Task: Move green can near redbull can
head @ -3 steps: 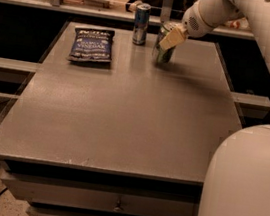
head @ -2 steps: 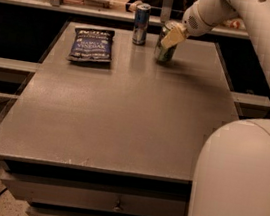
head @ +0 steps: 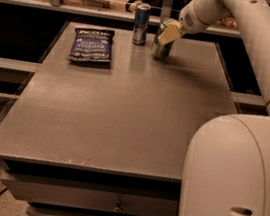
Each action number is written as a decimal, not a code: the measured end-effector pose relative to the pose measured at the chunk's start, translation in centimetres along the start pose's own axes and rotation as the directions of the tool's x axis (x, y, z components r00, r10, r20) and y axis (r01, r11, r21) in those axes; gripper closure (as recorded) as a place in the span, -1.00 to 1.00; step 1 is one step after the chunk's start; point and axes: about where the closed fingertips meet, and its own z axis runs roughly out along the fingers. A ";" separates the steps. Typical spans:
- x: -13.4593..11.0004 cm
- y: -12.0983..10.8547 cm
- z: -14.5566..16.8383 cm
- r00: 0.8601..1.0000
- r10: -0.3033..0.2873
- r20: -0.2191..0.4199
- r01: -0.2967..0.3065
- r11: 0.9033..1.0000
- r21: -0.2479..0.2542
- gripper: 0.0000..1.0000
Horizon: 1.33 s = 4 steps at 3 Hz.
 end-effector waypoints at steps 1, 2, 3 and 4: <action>-1.1 0.5 0.6 1.000 -0.010 0.022 0.011 1.000 -0.024 0.65; -1.7 1.4 1.4 0.999 -0.030 0.026 0.031 0.998 -0.057 0.19; -1.8 1.8 2.1 0.999 -0.036 0.018 0.037 0.996 -0.078 -0.28; -1.5 1.6 2.4 1.000 -0.029 0.009 0.030 0.996 -0.082 -0.74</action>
Offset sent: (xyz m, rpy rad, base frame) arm 0.0100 0.0345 0.0075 0.0351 0.0101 0.1036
